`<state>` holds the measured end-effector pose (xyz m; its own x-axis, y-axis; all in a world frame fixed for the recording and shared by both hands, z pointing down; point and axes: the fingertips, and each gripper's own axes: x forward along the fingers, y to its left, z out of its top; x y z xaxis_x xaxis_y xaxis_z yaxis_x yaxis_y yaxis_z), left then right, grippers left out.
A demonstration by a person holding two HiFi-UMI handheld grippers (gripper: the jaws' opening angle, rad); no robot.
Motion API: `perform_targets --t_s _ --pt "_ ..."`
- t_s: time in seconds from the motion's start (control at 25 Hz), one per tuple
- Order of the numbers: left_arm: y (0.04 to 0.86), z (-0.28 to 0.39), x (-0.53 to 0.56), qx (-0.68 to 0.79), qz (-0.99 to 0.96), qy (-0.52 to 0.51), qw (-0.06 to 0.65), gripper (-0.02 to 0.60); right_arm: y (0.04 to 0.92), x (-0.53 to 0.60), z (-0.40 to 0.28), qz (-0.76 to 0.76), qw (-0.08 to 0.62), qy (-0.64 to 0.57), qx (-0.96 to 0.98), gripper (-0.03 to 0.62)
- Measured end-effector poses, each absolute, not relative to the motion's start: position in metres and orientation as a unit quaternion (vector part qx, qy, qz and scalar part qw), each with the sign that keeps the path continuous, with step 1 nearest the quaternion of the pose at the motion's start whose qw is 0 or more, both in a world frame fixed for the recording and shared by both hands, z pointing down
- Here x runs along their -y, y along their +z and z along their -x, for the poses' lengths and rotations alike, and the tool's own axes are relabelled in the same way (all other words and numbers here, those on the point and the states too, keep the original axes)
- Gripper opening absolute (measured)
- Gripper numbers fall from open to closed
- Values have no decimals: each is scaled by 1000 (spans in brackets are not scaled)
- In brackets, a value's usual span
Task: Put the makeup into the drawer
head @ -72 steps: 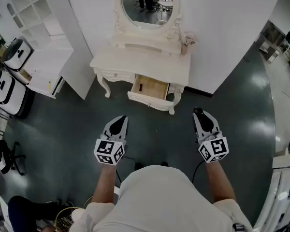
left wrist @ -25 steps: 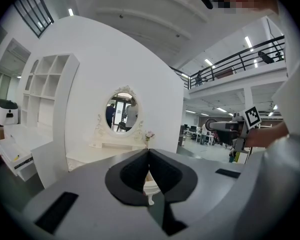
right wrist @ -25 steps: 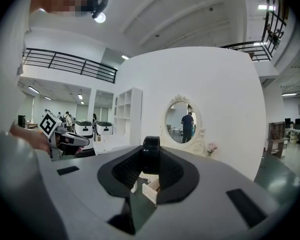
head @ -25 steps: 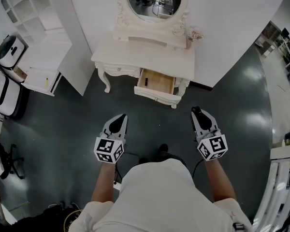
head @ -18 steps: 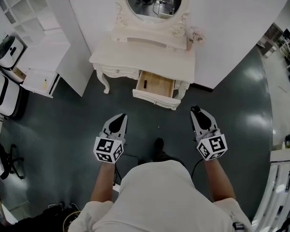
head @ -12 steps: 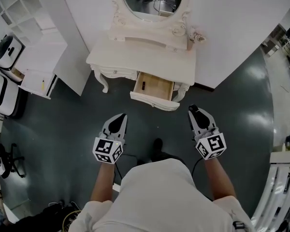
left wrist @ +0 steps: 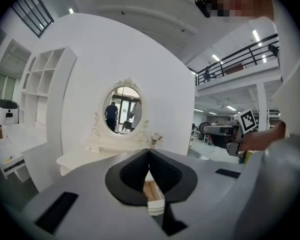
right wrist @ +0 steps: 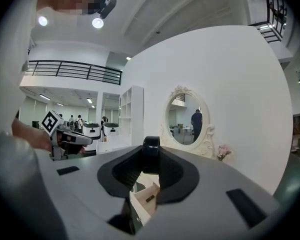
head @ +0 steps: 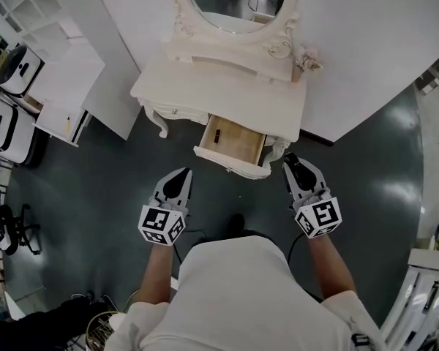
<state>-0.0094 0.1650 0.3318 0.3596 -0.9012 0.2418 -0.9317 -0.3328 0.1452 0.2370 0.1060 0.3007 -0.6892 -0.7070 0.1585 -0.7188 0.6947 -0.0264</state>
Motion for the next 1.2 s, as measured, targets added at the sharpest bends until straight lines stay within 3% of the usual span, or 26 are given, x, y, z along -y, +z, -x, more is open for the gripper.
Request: perform_targets --t_s 0.52,1.2 --pt "334 6 -113 578 -803 69 132 17 314 -47 -237 -369 64 57 926 81" --pt "361 64 -11 512 -841 92 149 17 336 12 -168 -409 116 85 901 81"
